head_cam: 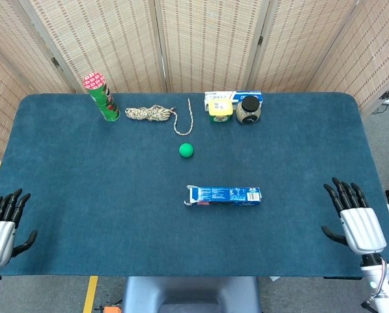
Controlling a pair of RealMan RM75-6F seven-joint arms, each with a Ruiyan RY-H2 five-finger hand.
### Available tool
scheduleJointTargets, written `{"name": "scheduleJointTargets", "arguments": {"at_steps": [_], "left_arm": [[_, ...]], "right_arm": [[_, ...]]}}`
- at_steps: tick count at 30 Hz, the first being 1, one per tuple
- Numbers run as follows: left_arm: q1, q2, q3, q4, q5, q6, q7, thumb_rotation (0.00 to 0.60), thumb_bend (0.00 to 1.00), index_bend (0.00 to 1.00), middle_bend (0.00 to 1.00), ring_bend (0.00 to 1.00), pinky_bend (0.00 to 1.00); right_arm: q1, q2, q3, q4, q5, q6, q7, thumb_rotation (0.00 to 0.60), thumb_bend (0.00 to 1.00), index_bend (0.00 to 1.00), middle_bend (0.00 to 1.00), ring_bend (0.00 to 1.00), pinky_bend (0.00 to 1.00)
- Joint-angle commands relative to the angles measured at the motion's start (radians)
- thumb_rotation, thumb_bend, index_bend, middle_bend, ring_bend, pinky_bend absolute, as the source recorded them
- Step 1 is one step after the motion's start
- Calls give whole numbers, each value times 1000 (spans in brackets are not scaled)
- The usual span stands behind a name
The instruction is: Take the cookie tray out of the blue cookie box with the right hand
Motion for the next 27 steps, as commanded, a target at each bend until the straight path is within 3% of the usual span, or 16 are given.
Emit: {"name": "scheduleJointTargets", "arguments": {"at_steps": [1,9,18,27], "left_arm": [[0,4,-1,-1,-6,-5,-10,600,359,22,34,0,2],[-5,6,-1,-2,-10,-16,-15,600,359,22,34,2,2],[-8,11,0,-2,-13,-24,-31,600,359,22,34,2,2],[-18,25,5,4,3,-37,-76,600,359,22,34,2,2]], "right_arm": [[37,-34,-14,61,-87,5,58,600,231,225,0,0,0],[164,-37,37,39,-66,-148,40,600,230,297,0,0,0],[285,-69,106,28,118,-360,30,600,230,300,0,0,0],[323,-174,116,28,251,-398,-124,600,231,300,0,0,0]]}}
